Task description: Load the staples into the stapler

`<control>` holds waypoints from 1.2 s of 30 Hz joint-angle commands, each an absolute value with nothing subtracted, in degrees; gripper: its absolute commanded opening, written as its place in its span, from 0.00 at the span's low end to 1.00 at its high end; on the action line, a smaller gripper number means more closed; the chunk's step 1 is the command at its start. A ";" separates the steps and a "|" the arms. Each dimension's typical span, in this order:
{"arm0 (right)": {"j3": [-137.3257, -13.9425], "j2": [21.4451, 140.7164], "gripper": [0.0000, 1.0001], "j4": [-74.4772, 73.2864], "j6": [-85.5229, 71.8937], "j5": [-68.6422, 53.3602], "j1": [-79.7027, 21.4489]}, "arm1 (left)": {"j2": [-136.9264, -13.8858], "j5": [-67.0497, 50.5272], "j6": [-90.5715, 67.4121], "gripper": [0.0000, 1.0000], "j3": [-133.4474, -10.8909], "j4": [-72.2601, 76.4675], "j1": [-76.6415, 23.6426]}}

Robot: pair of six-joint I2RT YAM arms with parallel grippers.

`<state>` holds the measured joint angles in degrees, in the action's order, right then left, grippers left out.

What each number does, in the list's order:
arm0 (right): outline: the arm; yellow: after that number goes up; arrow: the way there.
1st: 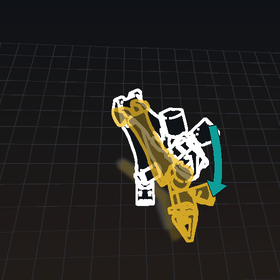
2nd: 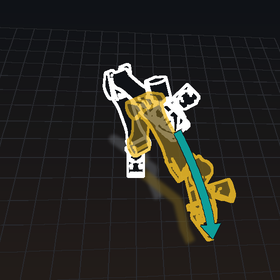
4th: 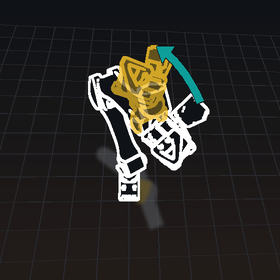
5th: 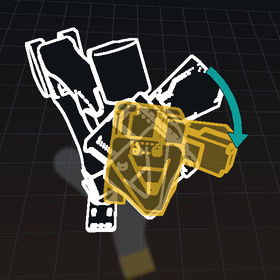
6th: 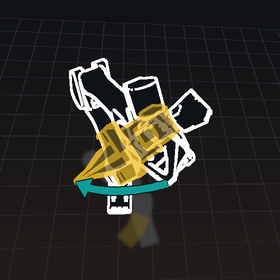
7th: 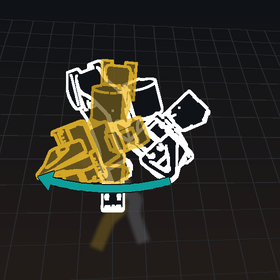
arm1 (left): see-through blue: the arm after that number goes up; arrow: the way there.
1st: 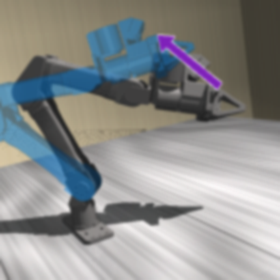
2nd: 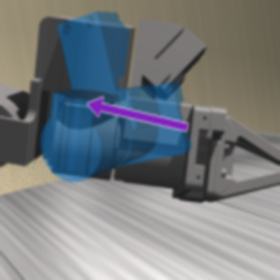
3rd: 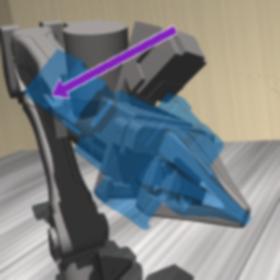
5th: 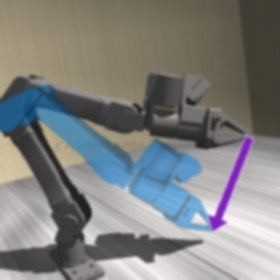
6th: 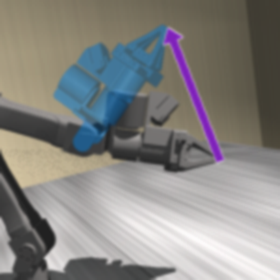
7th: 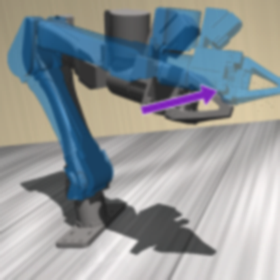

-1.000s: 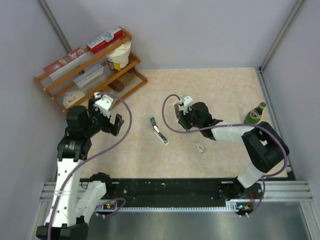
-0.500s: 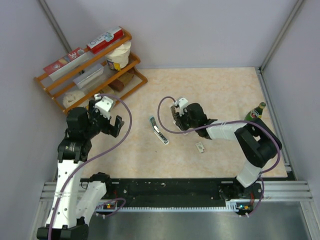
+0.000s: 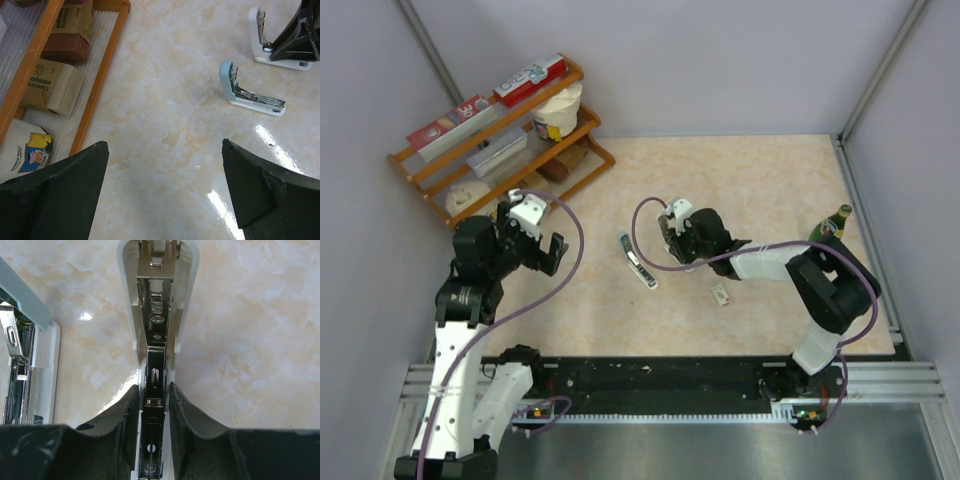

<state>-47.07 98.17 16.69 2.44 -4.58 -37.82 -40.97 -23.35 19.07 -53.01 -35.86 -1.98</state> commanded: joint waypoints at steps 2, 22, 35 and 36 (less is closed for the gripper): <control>-50.19 98.96 0.28 18.72 3.16 -4.48 -38.85 | -40.25 -24.52 19.60 0.99 -53.17 -34.72 -1.67; -50.71 98.97 0.36 17.31 3.60 -4.40 -39.02 | -40.43 -24.61 19.69 0.99 -53.61 -34.89 -1.67; -50.98 88.34 0.67 8.98 4.92 -5.54 -38.94 | -40.52 -26.54 20.83 0.99 -53.44 -35.42 -1.67; -51.06 87.11 0.68 7.40 5.36 -5.62 -38.94 | -40.87 -26.89 20.83 0.99 -53.44 -35.42 -1.67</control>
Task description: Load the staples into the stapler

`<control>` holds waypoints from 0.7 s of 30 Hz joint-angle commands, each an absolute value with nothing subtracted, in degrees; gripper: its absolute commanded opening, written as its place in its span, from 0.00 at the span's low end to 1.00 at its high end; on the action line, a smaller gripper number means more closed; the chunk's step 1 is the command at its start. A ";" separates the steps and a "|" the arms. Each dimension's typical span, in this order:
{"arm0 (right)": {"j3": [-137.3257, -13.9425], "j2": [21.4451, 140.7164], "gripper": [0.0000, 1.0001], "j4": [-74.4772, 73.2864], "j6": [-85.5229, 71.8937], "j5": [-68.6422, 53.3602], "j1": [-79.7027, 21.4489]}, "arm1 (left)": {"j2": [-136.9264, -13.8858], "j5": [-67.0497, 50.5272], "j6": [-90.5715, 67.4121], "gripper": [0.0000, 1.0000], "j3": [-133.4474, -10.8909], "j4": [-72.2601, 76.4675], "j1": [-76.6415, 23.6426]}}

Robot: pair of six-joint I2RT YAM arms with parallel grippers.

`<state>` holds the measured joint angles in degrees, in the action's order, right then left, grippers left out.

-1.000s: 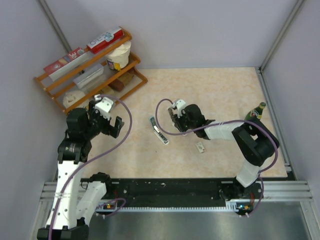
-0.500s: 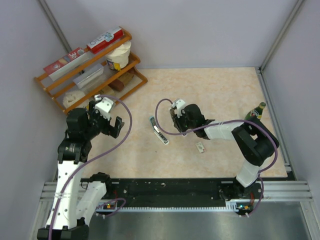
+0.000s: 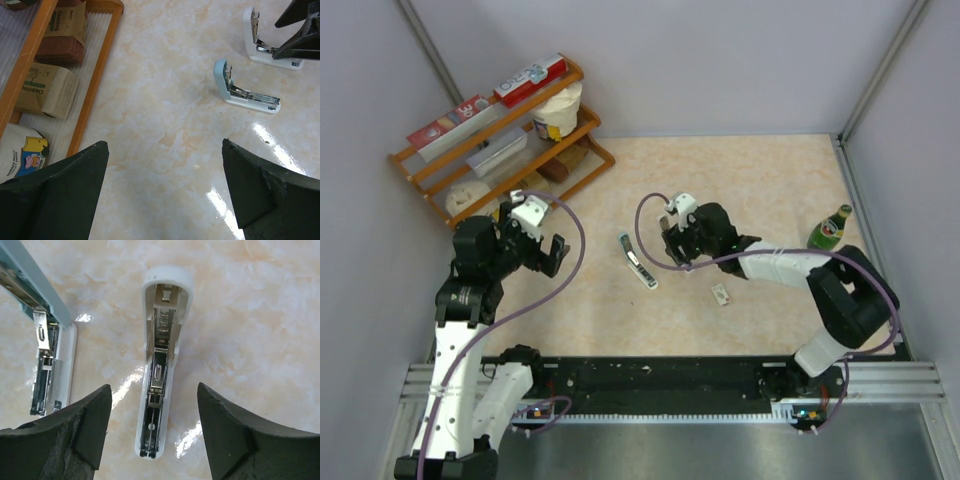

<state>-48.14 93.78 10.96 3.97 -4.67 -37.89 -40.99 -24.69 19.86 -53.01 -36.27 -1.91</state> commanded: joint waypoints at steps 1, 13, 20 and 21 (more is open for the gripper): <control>-51.24 86.14 0.69 5.64 6.32 -5.71 -38.94 | -41.04 -27.76 20.83 0.99 -53.61 -35.42 -1.67; -49.32 78.93 0.66 -24.95 15.38 -13.71 -32.08 | -45.17 -32.87 20.92 0.99 -57.56 -35.24 -3.95; -48.17 78.31 0.65 -32.07 14.86 -12.74 -32.08 | -45.09 -31.90 20.66 0.99 -59.59 -35.51 -4.04; -47.90 78.57 0.65 -32.34 14.33 -13.35 -32.08 | -45.09 -31.82 20.57 0.99 -59.94 -35.68 -4.04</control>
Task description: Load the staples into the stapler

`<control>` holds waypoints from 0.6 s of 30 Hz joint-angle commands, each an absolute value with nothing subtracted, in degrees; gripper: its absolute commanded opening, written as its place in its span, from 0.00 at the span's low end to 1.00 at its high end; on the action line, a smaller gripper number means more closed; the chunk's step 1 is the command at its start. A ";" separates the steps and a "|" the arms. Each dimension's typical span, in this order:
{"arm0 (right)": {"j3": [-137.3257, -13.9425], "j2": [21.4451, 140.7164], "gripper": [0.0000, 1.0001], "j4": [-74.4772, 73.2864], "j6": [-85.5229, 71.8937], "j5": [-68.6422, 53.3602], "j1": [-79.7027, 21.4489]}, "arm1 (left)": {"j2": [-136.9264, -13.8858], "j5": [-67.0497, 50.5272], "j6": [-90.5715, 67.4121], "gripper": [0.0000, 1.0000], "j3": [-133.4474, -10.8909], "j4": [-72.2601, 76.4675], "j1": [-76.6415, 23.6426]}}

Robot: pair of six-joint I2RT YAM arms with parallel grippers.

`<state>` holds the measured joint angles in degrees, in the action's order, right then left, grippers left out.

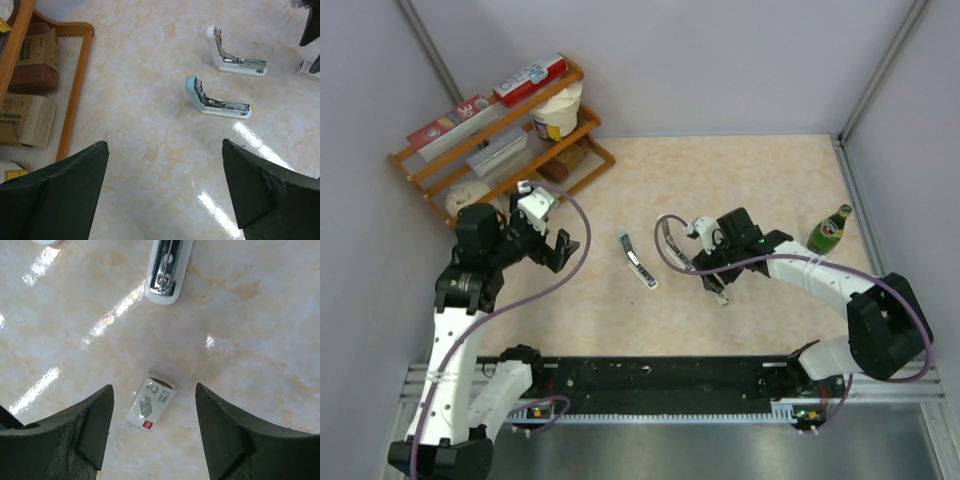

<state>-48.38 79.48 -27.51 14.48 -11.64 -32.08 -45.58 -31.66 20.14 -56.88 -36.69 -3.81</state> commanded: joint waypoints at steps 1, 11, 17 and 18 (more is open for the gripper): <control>-47.73 78.84 0.65 -32.52 13.89 -13.62 -32.08 | -45.00 -31.73 20.65 0.99 -60.20 -35.94 -4.04; -47.29 84.46 0.63 -32.52 13.01 -10.91 -32.60 | -46.32 -30.23 20.39 0.99 -60.56 -35.95 -4.04; -47.29 86.04 0.57 -32.17 12.74 -9.58 -33.75 | -46.23 -30.06 20.22 0.99 -60.82 -35.33 -4.13; -47.29 86.04 0.56 -31.99 12.74 -9.23 -33.92 | -46.32 -30.15 20.04 0.99 -60.91 -35.33 -4.13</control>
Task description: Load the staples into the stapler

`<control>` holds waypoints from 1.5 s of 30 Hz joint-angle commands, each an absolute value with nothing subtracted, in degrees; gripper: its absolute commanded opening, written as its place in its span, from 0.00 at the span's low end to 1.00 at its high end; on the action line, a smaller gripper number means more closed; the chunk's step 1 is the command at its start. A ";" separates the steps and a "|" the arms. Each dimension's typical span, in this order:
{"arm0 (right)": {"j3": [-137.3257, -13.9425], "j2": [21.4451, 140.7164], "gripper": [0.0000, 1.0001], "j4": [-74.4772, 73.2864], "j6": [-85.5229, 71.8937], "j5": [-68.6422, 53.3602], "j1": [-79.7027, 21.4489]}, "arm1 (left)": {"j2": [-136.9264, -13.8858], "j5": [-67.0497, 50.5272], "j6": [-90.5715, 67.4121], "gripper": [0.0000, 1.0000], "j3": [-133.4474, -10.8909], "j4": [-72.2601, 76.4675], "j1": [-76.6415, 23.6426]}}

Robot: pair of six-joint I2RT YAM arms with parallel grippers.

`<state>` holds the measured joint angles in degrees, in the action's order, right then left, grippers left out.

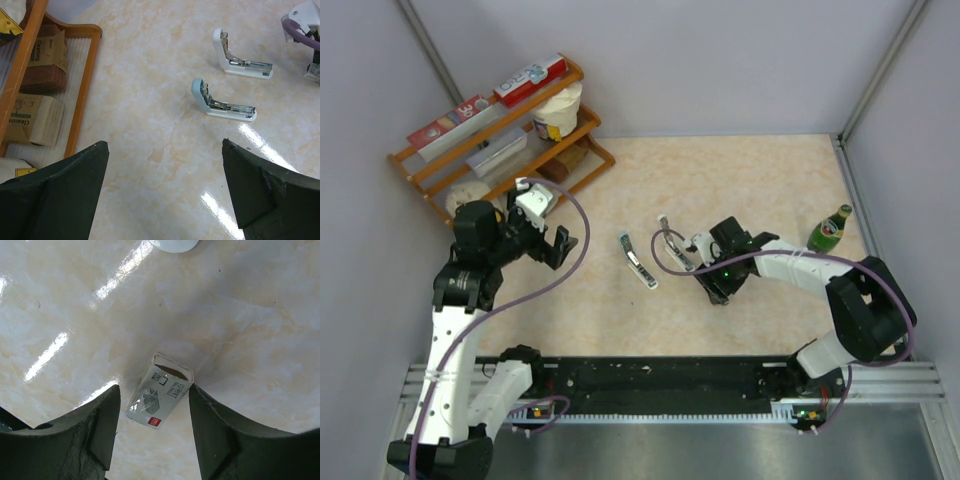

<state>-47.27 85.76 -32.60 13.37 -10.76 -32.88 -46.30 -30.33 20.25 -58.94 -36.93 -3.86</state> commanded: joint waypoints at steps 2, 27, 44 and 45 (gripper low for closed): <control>-47.20 86.13 0.54 -31.99 12.66 -9.05 -34.36 | -46.58 -30.32 19.86 0.99 -61.26 -35.33 -4.13; -46.93 87.10 0.49 -32.52 13.36 -8.79 -37.79 | -49.22 -29.18 19.16 0.99 -59.33 -31.55 -9.93; -47.11 82.80 0.34 -31.55 14.50 -5.71 -38.32 | -53.61 -28.47 17.32 0.99 -61.61 -31.73 -14.24; -47.20 81.66 0.34 -31.38 14.59 -5.54 -38.32 | -54.31 -29.09 16.97 0.99 -62.05 -31.38 -14.67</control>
<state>-47.24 86.41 -32.45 13.65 -6.39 -37.47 -52.16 -27.18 18.96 -58.96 -33.80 -13.52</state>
